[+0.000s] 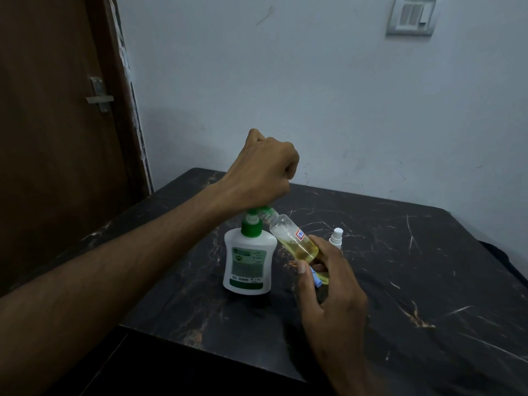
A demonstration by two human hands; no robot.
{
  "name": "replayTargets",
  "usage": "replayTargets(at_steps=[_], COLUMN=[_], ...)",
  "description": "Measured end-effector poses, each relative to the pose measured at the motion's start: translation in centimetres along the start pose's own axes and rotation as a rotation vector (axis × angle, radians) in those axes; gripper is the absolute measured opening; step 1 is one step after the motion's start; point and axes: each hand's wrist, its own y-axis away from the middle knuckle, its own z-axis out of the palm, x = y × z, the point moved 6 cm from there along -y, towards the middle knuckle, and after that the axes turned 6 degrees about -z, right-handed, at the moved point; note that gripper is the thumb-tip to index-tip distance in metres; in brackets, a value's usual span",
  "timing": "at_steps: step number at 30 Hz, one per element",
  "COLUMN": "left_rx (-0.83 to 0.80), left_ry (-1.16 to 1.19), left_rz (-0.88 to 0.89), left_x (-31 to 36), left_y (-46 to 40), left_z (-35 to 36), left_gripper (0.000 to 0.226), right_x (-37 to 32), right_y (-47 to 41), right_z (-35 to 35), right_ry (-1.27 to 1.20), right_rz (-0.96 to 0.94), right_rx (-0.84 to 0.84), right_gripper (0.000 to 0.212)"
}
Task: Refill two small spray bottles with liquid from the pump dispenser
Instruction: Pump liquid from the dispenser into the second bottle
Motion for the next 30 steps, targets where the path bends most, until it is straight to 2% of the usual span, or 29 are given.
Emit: replayTargets(at_steps=[6,9,13,30], left_rx=[-0.116,-0.053,0.020,-0.009], left_ry=[0.124,0.090,0.029,-0.007], left_rz=[-0.032,-0.010,-0.013,-0.051], left_x=[0.08,0.02,-0.01,-0.07], left_y=[0.25,0.24,-0.02,0.61], left_z=[1.02,0.72,0.06,0.68], left_gripper=[0.027,0.025,0.035,0.039], right_x=[0.30,0.17,0.00,0.08], right_y=[0.04,0.01,-0.01,-0.05], right_z=[0.09,0.04,-0.04,0.08], right_ry=[-0.011,-0.007,0.000,0.000], right_rz=[0.019,0.018,0.015,0.018], right_rx=[-0.011,-0.004,0.001,-0.003], right_gripper=[0.038,0.038,0.038,0.038])
